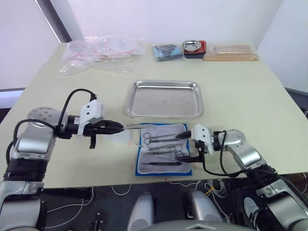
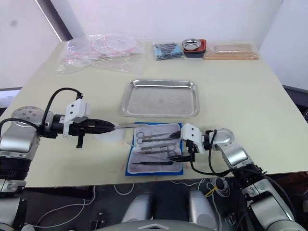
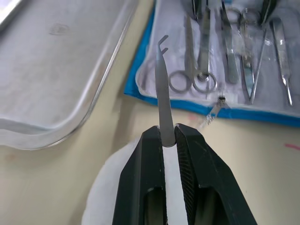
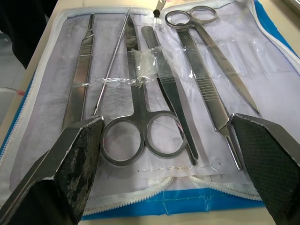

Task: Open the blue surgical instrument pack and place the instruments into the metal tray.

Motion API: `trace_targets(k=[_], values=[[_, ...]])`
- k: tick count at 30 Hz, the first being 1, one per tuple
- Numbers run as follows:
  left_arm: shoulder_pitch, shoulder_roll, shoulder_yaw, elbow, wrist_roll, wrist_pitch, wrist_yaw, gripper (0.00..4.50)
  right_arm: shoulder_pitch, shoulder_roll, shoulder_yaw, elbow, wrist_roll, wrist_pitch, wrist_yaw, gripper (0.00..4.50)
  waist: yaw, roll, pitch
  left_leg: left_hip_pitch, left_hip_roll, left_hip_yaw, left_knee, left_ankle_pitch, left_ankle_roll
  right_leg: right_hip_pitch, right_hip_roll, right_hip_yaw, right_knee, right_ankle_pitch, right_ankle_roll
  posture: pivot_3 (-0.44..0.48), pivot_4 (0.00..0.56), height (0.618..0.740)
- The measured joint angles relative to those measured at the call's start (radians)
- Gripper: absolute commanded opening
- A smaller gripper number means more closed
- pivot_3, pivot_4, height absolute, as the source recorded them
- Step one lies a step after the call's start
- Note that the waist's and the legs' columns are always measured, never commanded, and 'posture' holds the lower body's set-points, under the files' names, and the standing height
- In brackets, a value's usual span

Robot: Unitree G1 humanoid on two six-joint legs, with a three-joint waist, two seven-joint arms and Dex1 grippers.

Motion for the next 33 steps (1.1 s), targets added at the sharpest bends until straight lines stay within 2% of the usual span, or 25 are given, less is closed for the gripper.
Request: trace_targets(k=[5, 10, 14, 21, 29, 33], values=[[0.019, -0.021, 0.043, -0.066, -0.036, 0.052, 0.082, 0.10, 0.000, 0.000, 0.000, 0.000, 0.000, 0.000, 0.000, 4.50, 0.000, 0.000, 0.000, -0.001, 0.000, -0.002, -0.001, 0.000, 0.000, 0.001, 0.000, -0.002, -0.002, 0.000, 0.000, 0.000, 0.150, 0.740], [0.066, -0.114, 0.091, -0.202, -0.090, 0.176, 0.264, 0.10, 0.000, -0.001, 0.000, 0.000, 0.000, -0.004, 0.003, 4.50, 0.000, -0.001, -0.001, -0.001, -0.002, -0.006, -0.003, 0.000, 0.000, 0.004, -0.001, -0.006, -0.006, 0.000, 0.000, 0.000, 0.150, 0.740], [0.079, -0.132, 0.115, -0.266, -0.113, 0.242, 0.353, 0.10, 0.005, -0.005, -0.002, 0.000, 0.000, -0.018, 0.010, 4.50, -0.001, -0.001, -0.001, -0.001, -0.005, -0.008, -0.006, 0.000, 0.000, 0.004, -0.003, -0.007, -0.007, 0.000, 0.000, 0.000, 0.150, 0.740], [0.085, -0.188, 0.116, -0.310, -0.110, 0.304, 0.499, 0.10, 0.014, -0.013, -0.007, 0.000, 0.001, -0.036, 0.019, 4.50, -0.001, -0.002, -0.002, -0.001, -0.013, -0.014, -0.008, 0.000, 0.000, 0.007, -0.010, -0.014, -0.007, -0.001, 0.000, 0.000, 0.150, 0.740], [0.071, -0.317, 0.082, -0.362, -0.088, 0.396, 0.707, 0.10, 0.031, -0.033, -0.017, 0.000, 0.010, -0.057, 0.028, 4.50, 0.003, -0.003, -0.002, 0.001, -0.019, -0.028, -0.008, 0.000, 0.000, 0.019, -0.018, -0.027, -0.013, -0.004, 0.004, 0.000, 0.150, 0.740], [0.053, -0.360, 0.044, -0.378, -0.061, 0.438, 0.787, 0.10, 0.035, -0.036, -0.022, 0.000, 0.014, -0.066, 0.037, 4.50, 0.003, -0.004, -0.003, 0.000, -0.025, -0.032, -0.009, 0.000, 0.000, 0.020, -0.020, -0.030, -0.013, -0.004, 0.004, 0.000, 0.150, 0.740]])
